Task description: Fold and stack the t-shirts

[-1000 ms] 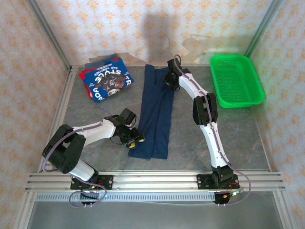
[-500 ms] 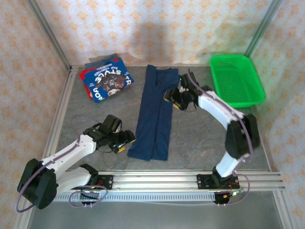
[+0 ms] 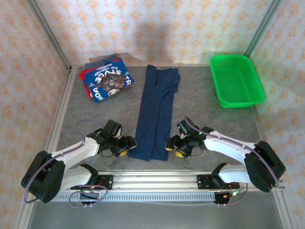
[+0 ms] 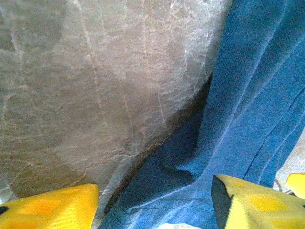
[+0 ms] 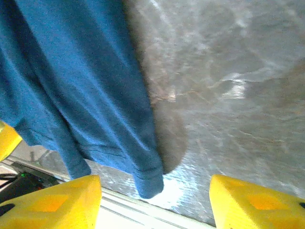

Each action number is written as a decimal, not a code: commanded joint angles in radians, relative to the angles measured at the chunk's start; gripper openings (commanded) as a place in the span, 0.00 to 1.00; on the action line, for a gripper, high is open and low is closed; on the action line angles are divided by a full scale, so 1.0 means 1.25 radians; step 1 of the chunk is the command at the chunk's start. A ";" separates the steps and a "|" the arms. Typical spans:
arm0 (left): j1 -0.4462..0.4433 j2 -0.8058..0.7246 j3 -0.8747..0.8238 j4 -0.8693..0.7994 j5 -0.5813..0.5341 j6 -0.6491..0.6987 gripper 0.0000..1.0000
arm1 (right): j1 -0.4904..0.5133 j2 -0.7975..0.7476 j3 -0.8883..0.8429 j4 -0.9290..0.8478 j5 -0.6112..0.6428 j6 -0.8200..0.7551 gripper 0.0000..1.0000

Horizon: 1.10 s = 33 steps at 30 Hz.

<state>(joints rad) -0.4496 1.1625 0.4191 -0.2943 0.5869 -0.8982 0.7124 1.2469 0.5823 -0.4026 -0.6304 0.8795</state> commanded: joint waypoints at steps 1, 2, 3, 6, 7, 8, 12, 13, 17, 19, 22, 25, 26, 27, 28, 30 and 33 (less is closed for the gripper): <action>-0.004 0.026 -0.009 0.056 0.024 0.032 0.65 | 0.026 0.021 -0.014 0.100 -0.017 0.036 0.62; -0.004 0.029 -0.009 0.059 0.025 0.033 0.65 | 0.034 0.033 -0.013 0.112 -0.017 0.038 0.62; -0.003 0.032 -0.009 0.065 0.027 0.033 0.65 | 0.044 0.049 -0.011 0.123 -0.017 0.039 0.62; -0.015 0.057 -0.006 0.090 0.038 0.029 0.63 | 0.071 0.092 0.003 0.144 -0.024 0.041 0.62; -0.021 0.067 -0.006 0.097 0.037 0.029 0.63 | 0.079 0.105 0.007 0.146 -0.026 0.039 0.62; -0.027 0.081 -0.005 0.112 0.037 0.027 0.63 | 0.087 0.119 0.012 0.144 -0.026 0.038 0.61; -0.053 0.133 0.009 0.157 0.039 0.011 0.60 | 0.106 0.154 0.022 0.121 -0.014 0.032 0.60; -0.059 0.140 0.013 0.164 0.036 0.007 0.59 | 0.106 0.157 0.023 0.122 -0.010 0.032 0.59; -0.075 0.173 0.034 0.202 0.038 -0.009 0.56 | 0.107 0.185 0.044 0.127 -0.010 0.015 0.54; -0.092 0.198 0.061 0.212 0.049 -0.011 0.52 | 0.109 0.202 0.067 0.114 -0.014 0.004 0.46; -0.126 0.236 0.116 0.179 0.047 0.010 0.41 | 0.110 0.214 0.093 0.094 -0.010 -0.007 0.27; -0.136 0.251 0.138 0.141 0.054 0.021 0.26 | 0.111 0.220 0.115 0.068 -0.014 -0.016 0.09; -0.137 0.243 0.138 0.126 0.053 0.025 0.22 | 0.111 0.216 0.120 0.054 -0.013 -0.018 0.03; -0.136 0.233 0.140 0.099 0.049 0.034 0.19 | 0.111 0.206 0.122 0.042 -0.014 -0.018 0.00; -0.137 0.222 0.143 0.074 0.046 0.042 0.16 | 0.111 0.197 0.124 0.030 -0.016 -0.016 0.00; -0.139 0.191 0.144 0.031 0.042 0.049 0.12 | 0.112 0.167 0.125 0.001 -0.020 -0.009 0.00; -0.143 0.144 0.140 -0.005 0.040 0.037 0.07 | 0.115 0.120 0.117 -0.027 -0.030 0.016 0.00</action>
<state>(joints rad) -0.6041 1.3750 0.5995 -0.3969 0.5434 -0.8619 0.8467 1.4658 0.7177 -0.3683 -0.6575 0.8764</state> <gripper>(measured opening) 0.079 0.051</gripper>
